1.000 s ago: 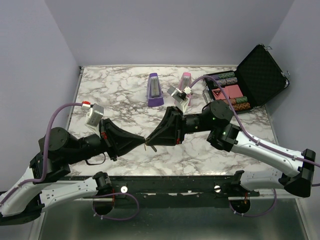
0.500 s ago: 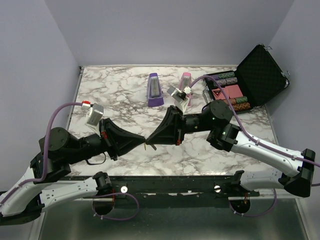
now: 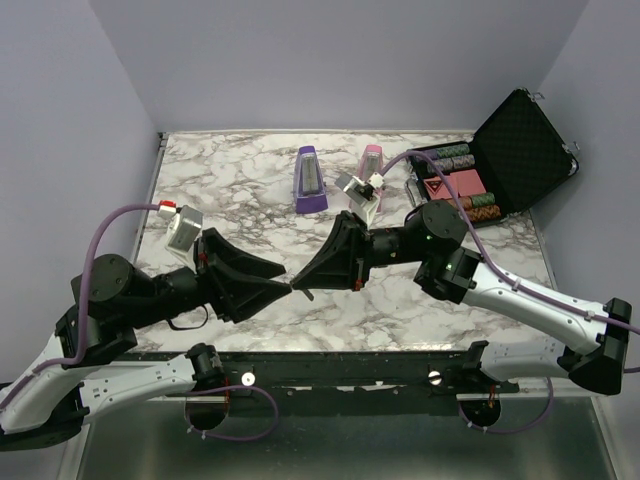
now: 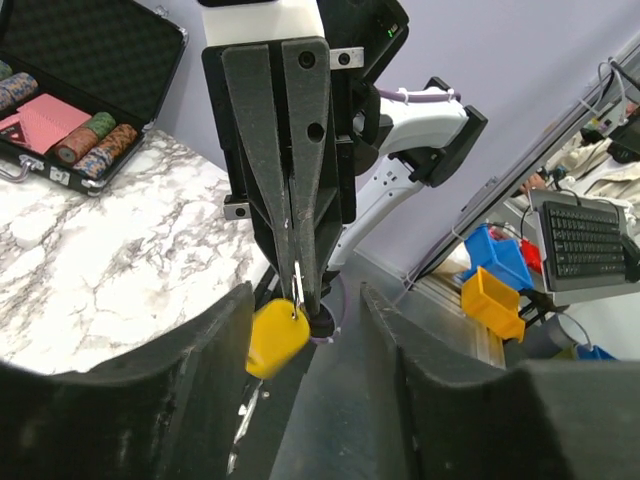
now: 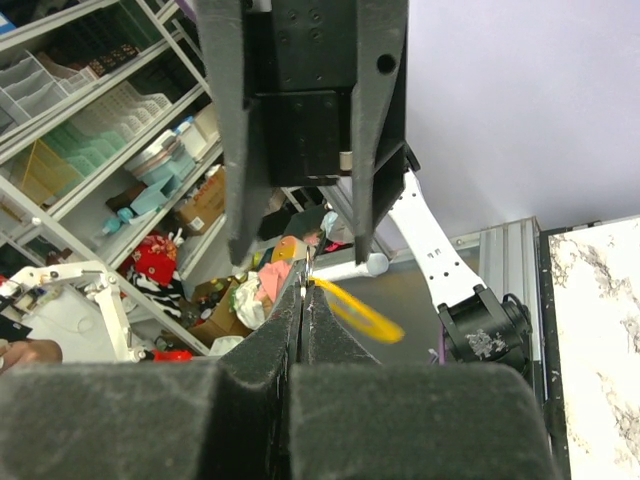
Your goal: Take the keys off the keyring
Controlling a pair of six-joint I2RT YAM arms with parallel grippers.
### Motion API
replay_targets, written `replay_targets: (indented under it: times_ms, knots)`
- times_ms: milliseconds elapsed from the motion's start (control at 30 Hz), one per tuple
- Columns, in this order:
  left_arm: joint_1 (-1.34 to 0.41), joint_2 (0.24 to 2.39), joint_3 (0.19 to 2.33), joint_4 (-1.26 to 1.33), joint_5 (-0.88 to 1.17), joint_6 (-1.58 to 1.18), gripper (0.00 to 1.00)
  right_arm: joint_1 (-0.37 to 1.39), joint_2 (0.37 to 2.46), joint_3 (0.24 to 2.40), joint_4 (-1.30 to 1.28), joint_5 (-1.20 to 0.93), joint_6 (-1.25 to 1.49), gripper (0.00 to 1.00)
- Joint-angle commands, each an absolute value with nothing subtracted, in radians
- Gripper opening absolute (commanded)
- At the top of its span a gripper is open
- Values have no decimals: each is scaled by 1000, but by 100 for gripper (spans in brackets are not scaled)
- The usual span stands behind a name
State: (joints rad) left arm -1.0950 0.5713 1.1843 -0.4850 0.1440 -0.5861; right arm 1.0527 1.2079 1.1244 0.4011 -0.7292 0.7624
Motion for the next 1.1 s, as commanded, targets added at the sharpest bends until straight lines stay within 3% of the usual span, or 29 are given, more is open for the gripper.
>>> replay_targets:
  times_ms: [0,133,500,1067]
  knots:
    - [-1095,574,1258,-523,98,-561,61,1057,1183,1115,407,-723,750,1]
    - [-1095,552,1261,-526,61,-561,64,1057,1177,1114,402,-718,750,1]
    - [-1095,503,1134,-431,77,-615,46,1055,1180,1120,417,-712,755,1]
    - [-1095,528,1114,-390,97,-624,31,1055,1177,1117,420,-710,758,1]
